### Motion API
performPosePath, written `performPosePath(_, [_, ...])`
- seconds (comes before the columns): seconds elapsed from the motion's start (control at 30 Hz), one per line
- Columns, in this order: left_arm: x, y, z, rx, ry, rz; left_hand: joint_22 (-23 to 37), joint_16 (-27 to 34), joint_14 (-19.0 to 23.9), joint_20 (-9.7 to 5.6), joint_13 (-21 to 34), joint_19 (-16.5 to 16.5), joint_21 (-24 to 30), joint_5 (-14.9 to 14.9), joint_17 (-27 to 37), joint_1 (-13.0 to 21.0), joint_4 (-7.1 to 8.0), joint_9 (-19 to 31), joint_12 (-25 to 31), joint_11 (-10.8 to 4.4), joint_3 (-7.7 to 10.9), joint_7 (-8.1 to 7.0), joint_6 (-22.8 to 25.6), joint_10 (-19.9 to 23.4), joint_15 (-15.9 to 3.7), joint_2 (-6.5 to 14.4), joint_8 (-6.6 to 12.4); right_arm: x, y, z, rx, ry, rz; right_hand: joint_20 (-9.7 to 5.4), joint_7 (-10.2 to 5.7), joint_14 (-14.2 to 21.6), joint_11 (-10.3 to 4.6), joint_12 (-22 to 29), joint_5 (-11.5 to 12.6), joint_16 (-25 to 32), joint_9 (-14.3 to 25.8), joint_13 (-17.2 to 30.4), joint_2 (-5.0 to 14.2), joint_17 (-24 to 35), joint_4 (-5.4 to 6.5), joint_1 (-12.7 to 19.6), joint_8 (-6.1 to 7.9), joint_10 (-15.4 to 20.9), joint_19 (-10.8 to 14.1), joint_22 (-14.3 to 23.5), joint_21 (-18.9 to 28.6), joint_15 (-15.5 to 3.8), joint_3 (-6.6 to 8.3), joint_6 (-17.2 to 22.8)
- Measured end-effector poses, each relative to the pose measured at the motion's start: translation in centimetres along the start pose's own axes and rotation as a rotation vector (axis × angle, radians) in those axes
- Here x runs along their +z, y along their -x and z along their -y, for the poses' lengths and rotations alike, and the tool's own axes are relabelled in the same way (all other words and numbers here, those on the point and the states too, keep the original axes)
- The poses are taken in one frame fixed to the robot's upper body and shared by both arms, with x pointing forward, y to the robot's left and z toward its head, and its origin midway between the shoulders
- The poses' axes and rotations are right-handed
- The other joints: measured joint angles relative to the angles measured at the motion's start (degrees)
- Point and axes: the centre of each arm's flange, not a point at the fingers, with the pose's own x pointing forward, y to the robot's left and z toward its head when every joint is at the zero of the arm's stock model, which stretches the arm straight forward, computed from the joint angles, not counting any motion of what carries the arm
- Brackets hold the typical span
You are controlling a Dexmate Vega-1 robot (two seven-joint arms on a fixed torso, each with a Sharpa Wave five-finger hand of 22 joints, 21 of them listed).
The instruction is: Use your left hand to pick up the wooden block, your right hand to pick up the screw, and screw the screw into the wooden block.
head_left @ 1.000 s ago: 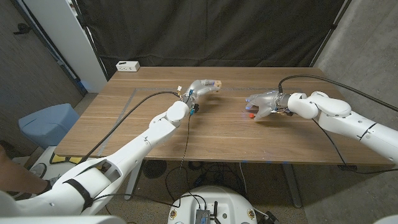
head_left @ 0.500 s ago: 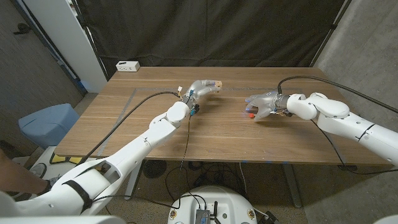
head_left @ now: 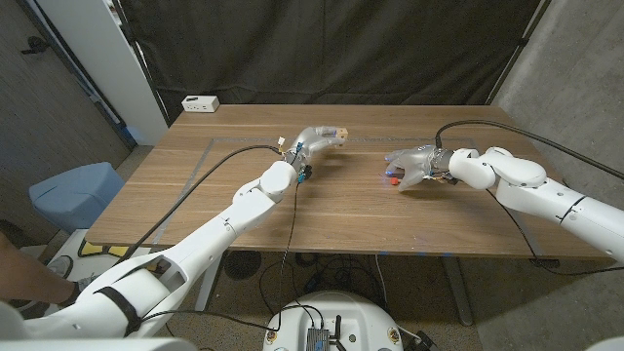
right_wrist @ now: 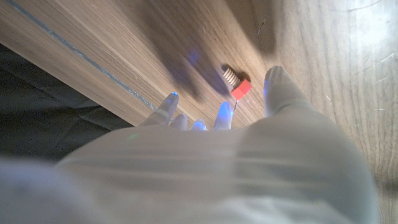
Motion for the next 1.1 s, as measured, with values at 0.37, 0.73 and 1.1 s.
performPosePath(0.37, [-0.06,0.29,-0.15,0.004,-0.003,-0.001,0.0,0.0,0.0,0.0,0.0,0.0,0.0,-0.2,0.0,0.1,-0.06,0.0,-0.1,-0.08,-0.06,0.19,0.2,0.1,0.0,0.4,0.07,0.19,-0.24,-0.04,0.008,-0.016,-0.005,0.0,0.2,0.0,0.41,0.3,0.0,0.0,0.3,0.0,0.0,0.3,0.0,0.0,0.21,0.4,0.0,0.0,0.0,0.0,0.0,0.2])
performPosePath(0.73, [-0.15,0.37,-0.25,0.005,-0.003,-0.004,0.0,0.0,0.0,0.0,-0.1,0.0,0.0,-0.2,0.0,0.1,-0.12,0.0,-0.1,-0.08,-0.12,0.04,0.3,0.1,0.0,0.4,0.06,0.34,-0.57,0.24,0.011,-0.026,-0.007,-0.41,0.96,0.0,0.98,0.5,0.0,0.4,0.3,0.0,0.0,0.3,0.0,0.0,0.86,1.0,0.4,0.0,0.0,0.0,0.0,1.0])
performPosePath(1.1, [-0.45,0.09,-0.48,0.003,-0.003,-0.007,0.0,0.1,0.0,0.0,-0.1,0.0,0.0,-0.2,0.0,0.1,-0.13,0.0,-0.2,-0.07,-0.12,-0.15,0.5,0.1,0.0,0.3,0.0,0.19,-0.87,0.27,0.015,-0.035,-0.016,-1.56,1.99,0.5,1.35,0.7,0.0,0.4,0.8,0.0,0.0,0.3,0.23,0.0,2.51,1.8,1.6,0.0,0.3,0.02,0.23,4.0])
